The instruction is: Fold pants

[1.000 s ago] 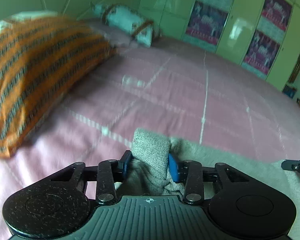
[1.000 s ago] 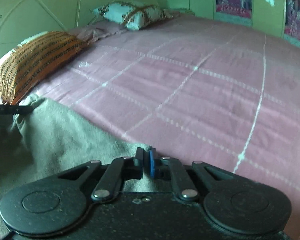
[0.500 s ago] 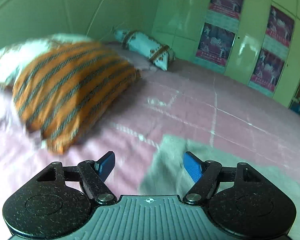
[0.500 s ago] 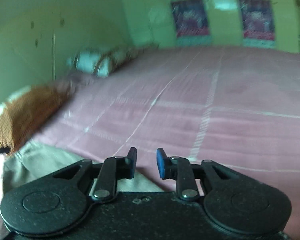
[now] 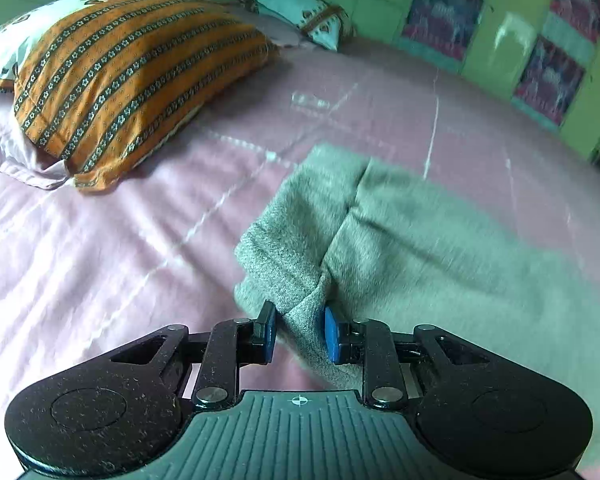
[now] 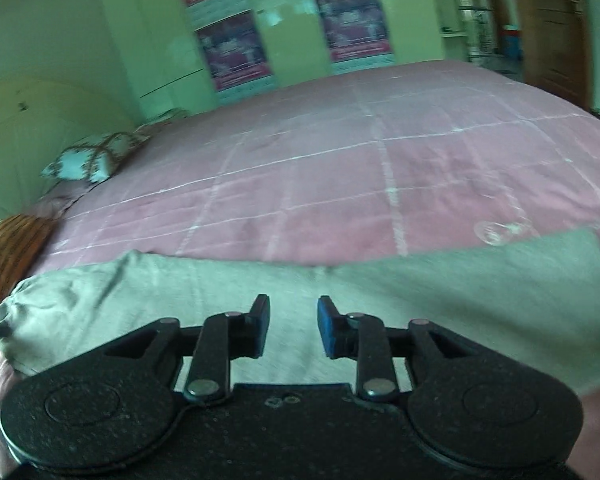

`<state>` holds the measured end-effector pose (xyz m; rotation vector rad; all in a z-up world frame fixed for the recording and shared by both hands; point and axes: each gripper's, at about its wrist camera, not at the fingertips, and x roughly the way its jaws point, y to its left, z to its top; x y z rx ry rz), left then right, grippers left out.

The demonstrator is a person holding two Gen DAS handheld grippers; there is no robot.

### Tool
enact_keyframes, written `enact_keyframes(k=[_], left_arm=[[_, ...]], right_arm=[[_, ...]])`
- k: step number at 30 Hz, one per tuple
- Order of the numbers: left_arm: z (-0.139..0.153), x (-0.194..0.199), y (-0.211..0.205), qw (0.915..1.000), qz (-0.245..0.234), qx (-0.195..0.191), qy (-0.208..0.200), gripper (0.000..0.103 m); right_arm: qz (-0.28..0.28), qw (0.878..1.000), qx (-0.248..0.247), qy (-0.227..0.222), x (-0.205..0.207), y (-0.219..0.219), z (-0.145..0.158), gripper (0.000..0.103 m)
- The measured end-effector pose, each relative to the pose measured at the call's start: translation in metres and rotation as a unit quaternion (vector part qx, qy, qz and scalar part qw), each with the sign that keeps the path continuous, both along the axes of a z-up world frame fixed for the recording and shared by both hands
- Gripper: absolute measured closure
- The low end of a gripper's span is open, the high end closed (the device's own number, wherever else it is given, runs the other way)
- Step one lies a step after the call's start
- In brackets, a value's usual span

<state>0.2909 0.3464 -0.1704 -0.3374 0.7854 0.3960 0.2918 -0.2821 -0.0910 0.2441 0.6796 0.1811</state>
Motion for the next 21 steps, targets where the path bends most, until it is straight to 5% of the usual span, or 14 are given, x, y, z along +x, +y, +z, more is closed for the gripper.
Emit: enact_keyframes(k=[3,6,9,13,15,16,17,20,21], left_arm=[[0.013,-0.016,-0.003,0.9996,0.02,-0.003,-0.019,0.077],[0.045,-0.029,-0.026,0.9963,0.032,0.056,-0.057,0.077],[0.059,-0.011,-0.061,0.9943,-0.023,0.078,-0.068,0.075],[0.03,0.03,-0.091,0.9932,-0.073,0.089,-0.018,0.056],[0.002,0.04,-0.096,0.9933,-0.07,0.082,0.041,0.056],[-0.003,0.035,-0.093,0.9945,-0.067,0.076,0.026,0.055],[-0.004,0.029,-0.091,0.9955,-0.063,0.069,0.014,0.055],[0.001,0.019,-0.089,0.9954,-0.068,0.067,0.006,0.055],[0.001,0.015,-0.088,0.9953,-0.069,0.068,0.004,0.054]], right_arm=[[-0.028,0.999,-0.003,0.015,-0.003,-0.014,-0.013,0.081],[-0.041,0.999,-0.008,0.008,0.005,-0.021,-0.017,0.081],[-0.046,0.999,-0.002,-0.011,0.02,-0.02,-0.019,0.081],[-0.016,1.0,-0.006,-0.009,0.059,-0.001,-0.032,0.082],[-0.025,0.998,-0.031,0.042,0.083,0.001,-0.051,0.082],[-0.041,0.996,-0.045,0.07,0.091,-0.006,-0.06,0.087],[-0.057,0.995,-0.024,0.073,0.089,-0.02,-0.06,0.102],[-0.115,0.993,0.018,0.026,0.051,-0.068,-0.035,0.077],[-0.124,0.992,0.029,0.007,0.03,-0.087,-0.027,0.077]])
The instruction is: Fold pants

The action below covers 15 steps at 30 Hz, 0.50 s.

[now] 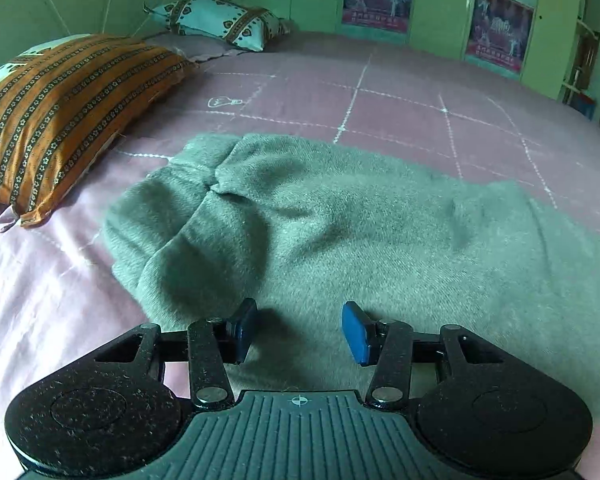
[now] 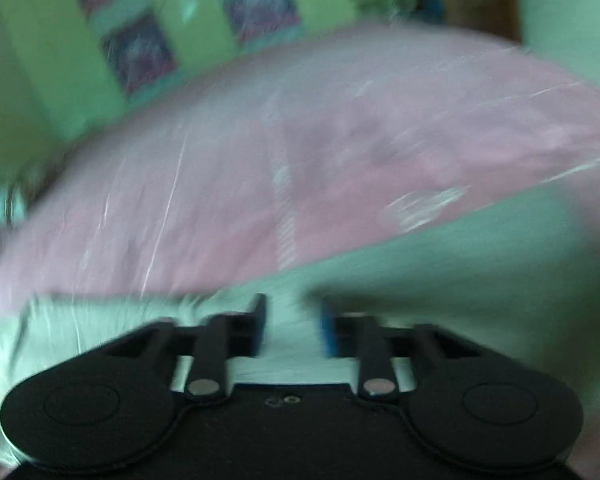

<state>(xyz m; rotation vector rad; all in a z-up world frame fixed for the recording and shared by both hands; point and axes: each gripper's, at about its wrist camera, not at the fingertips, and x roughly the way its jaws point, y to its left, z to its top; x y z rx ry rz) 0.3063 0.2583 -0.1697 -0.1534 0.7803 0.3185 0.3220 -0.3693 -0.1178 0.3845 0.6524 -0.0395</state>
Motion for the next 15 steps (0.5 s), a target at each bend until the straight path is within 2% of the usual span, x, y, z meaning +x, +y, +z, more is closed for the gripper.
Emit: enact_keyframes(k=[1,4,5,6,7,8,9,10,13,15], left_arm=[[-0.001,-0.003,-0.003,1.0,-0.003,0.004,0.0,0.053],[-0.004,-0.008,-0.015,0.9999,-0.007,0.011,-0.006,0.035],[-0.005,-0.007,-0.023,0.9999,-0.008,0.01,-0.007,0.023],[-0.005,-0.007,-0.028,0.9999,-0.009,0.01,-0.008,0.009],[-0.007,-0.008,-0.034,0.9998,-0.013,0.014,-0.008,0.002],[-0.009,-0.009,-0.043,0.9995,-0.02,0.024,-0.004,0.0],[-0.012,-0.009,-0.049,0.999,-0.021,0.04,-0.003,0.0],[-0.013,-0.012,-0.053,0.9986,-0.019,0.049,-0.006,0.0],[-0.014,-0.02,-0.052,0.9994,-0.003,0.03,-0.018,0.0],[-0.014,-0.023,-0.047,0.9996,0.002,0.015,-0.023,0.0]], right_arm=[[-0.011,1.0,0.011,-0.012,-0.017,-0.017,0.005,0.077],[-0.071,0.995,0.074,-0.014,-0.065,-0.074,0.005,0.081],[-0.09,0.991,0.093,-0.015,-0.079,-0.087,0.004,0.086],[-0.108,0.988,0.11,-0.017,-0.091,-0.1,0.0,0.087],[-0.127,0.984,0.127,-0.015,-0.101,-0.11,-0.005,0.087],[-0.145,0.977,0.154,-0.01,-0.108,-0.119,-0.011,0.085],[-0.16,0.97,0.18,-0.006,-0.115,-0.126,-0.018,0.079],[-0.169,0.965,0.199,-0.005,-0.116,-0.129,-0.024,0.078],[-0.18,0.952,0.247,-0.005,-0.114,-0.137,-0.042,0.076],[-0.192,0.945,0.265,0.01,-0.105,-0.14,-0.057,0.07]])
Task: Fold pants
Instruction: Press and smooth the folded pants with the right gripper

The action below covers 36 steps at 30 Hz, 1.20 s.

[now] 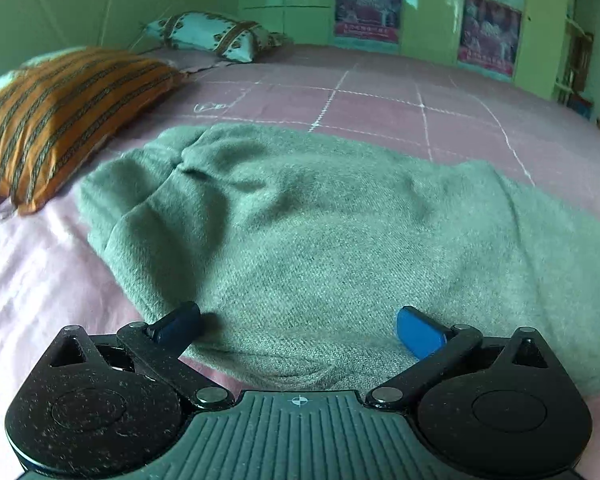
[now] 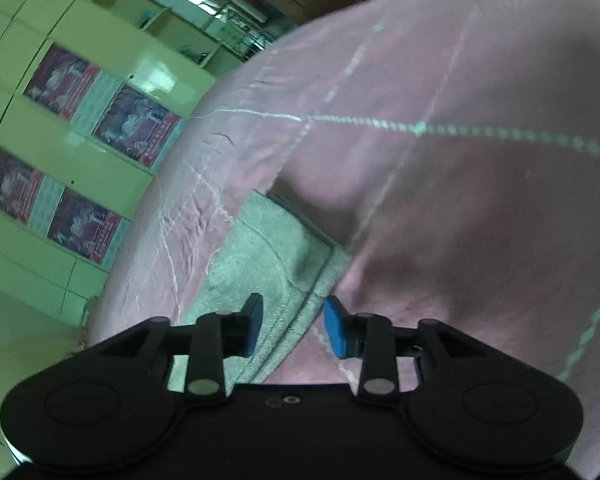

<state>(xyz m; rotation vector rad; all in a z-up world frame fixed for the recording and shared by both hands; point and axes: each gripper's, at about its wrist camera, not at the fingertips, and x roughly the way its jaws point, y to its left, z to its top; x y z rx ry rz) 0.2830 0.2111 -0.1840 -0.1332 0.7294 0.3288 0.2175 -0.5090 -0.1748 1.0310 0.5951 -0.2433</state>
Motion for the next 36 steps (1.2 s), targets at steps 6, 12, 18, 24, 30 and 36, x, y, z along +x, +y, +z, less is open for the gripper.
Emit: enact_keyframes(k=[6,12,18,24,30,36], left_arm=[[-0.001,-0.002,0.001,1.0,-0.006,0.001,0.005,0.0],[-0.001,-0.002,0.001,0.9998,-0.017,0.001,0.005,0.0],[-0.004,-0.004,0.0,0.9998,-0.021,0.007,0.003,0.0],[0.027,-0.006,-0.014,0.9994,-0.014,-0.015,-0.027,0.0],[0.033,0.014,-0.103,0.9945,-0.1,-0.019,-0.026,0.0],[0.016,0.01,-0.165,0.9893,-0.146,-0.007,0.004,0.0]], right_arm=[[0.002,1.0,-0.001,-0.006,0.025,0.002,-0.003,0.096],[0.072,0.977,-0.155,-0.125,0.016,0.03,0.101,0.098],[0.045,0.99,-0.128,0.027,0.018,0.012,0.014,0.097],[0.016,0.996,-0.092,-0.007,0.0,0.007,0.011,0.085],[0.018,0.996,-0.082,-0.03,-0.014,0.011,0.016,0.083],[0.032,0.996,-0.076,-0.03,-0.001,-0.004,0.022,0.089]])
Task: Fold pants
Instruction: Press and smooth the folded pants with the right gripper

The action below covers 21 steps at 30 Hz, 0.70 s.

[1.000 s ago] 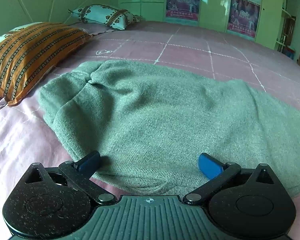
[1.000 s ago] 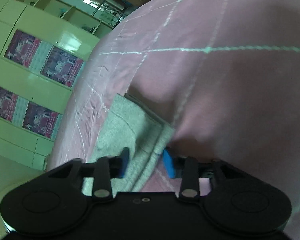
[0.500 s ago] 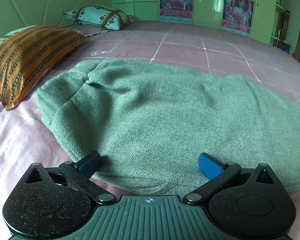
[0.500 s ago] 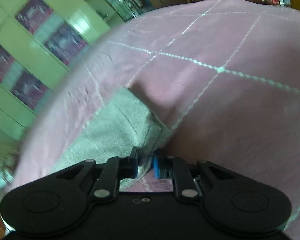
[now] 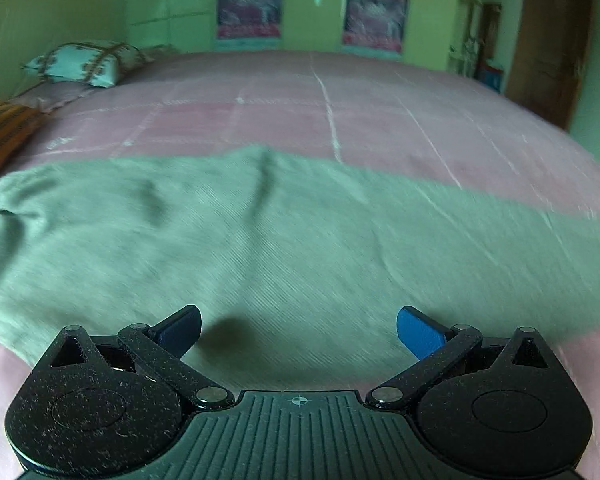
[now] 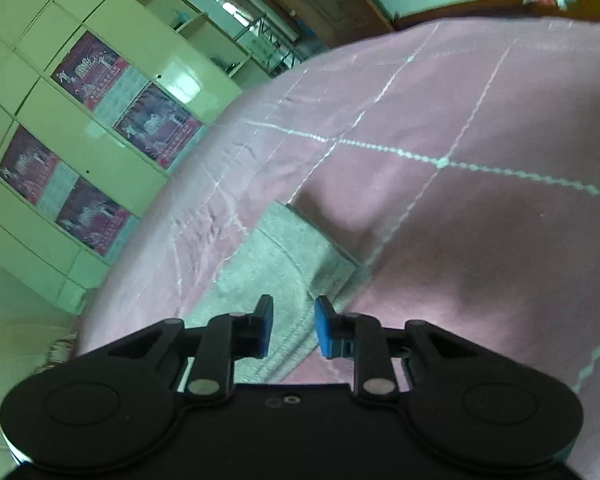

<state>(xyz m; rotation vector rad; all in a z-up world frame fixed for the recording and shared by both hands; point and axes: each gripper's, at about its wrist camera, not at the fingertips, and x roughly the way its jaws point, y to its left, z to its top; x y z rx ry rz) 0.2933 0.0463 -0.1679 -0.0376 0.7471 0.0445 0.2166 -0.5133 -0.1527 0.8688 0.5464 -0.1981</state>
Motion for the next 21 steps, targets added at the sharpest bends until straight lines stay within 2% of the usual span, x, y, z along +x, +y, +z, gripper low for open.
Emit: enact_keyframes(k=[2,4,5,6,8,10,12,15,19,21], left_arm=[[-0.004,-0.004,-0.006,1.0,0.005,0.002,0.001,0.0],[-0.005,-0.004,-0.003,0.9998,0.013,-0.011,0.003,0.0],[-0.005,-0.004,-0.001,0.9997,0.015,-0.016,0.006,0.0],[-0.006,-0.004,0.0,0.9997,0.014,-0.017,0.008,0.0],[-0.007,-0.004,0.0,0.9998,0.011,-0.015,0.012,0.0],[-0.008,-0.005,-0.001,0.9998,0.01,-0.014,0.011,0.0],[-0.011,-0.004,-0.001,0.9998,0.009,-0.014,0.01,0.0],[-0.014,-0.003,-0.003,0.9999,0.011,-0.012,0.006,0.0],[-0.014,-0.004,-0.003,0.9998,0.011,-0.016,0.004,0.0],[-0.014,-0.004,-0.002,0.9998,0.01,-0.018,0.003,0.0]], right_arm=[[0.01,1.0,0.004,0.018,0.008,-0.003,0.0,0.092],[0.016,1.0,0.01,0.012,0.011,-0.004,0.0,0.094],[0.021,1.0,0.009,0.009,0.013,-0.004,0.001,0.101],[0.028,1.0,0.006,0.008,0.016,-0.004,0.001,0.103],[0.035,0.999,0.006,0.03,0.023,-0.004,-0.001,0.103],[0.033,0.999,0.018,0.031,0.022,-0.005,0.001,0.103],[0.031,0.998,0.029,0.038,0.018,-0.003,0.003,0.094],[0.031,0.998,0.045,0.042,0.01,0.003,0.001,0.089],[0.016,0.996,0.073,0.042,0.002,0.006,-0.006,0.088],[0.02,0.996,0.064,0.052,0.007,0.008,-0.009,0.088]])
